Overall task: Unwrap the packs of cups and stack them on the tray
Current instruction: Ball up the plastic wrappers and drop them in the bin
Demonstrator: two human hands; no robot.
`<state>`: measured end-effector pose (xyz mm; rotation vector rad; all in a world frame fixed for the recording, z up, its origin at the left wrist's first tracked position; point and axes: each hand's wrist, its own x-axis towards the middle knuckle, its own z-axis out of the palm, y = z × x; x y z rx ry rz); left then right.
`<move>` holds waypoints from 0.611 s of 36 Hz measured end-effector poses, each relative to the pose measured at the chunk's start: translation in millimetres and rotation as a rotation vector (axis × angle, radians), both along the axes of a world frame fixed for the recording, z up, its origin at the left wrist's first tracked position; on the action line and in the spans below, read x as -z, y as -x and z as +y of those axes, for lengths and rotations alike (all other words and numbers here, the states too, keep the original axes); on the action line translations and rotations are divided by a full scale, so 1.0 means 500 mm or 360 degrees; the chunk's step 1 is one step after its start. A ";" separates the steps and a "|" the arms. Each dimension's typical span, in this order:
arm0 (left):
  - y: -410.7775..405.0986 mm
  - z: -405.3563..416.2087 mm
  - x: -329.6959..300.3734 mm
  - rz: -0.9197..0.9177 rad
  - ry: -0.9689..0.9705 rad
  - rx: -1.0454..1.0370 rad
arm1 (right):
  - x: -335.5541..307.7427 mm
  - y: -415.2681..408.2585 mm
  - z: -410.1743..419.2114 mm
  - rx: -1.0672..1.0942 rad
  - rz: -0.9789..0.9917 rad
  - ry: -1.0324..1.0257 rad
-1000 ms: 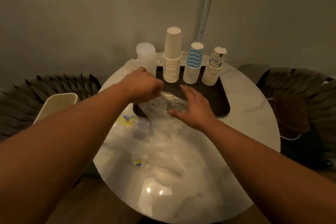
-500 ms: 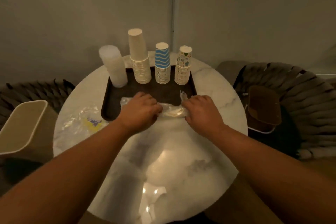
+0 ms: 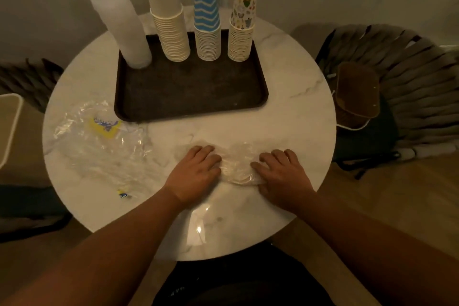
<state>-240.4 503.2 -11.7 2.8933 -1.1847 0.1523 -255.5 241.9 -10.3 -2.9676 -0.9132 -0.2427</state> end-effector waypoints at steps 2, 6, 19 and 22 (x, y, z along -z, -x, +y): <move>-0.006 -0.006 -0.002 0.0038 -0.0069 0.0022 | -0.011 -0.001 0.022 -0.0067 -0.0050 -0.0016; -0.018 -0.020 -0.002 0.0119 -0.0125 0.0073 | -0.021 -0.016 0.076 -0.0199 0.0302 0.0217; -0.032 0.023 -0.040 0.0719 0.0180 -0.0528 | -0.021 -0.034 -0.020 0.0262 0.0680 -0.0318; -0.062 0.005 -0.047 0.0765 0.0231 -0.0720 | -0.025 -0.066 -0.003 0.0651 0.0735 -0.0496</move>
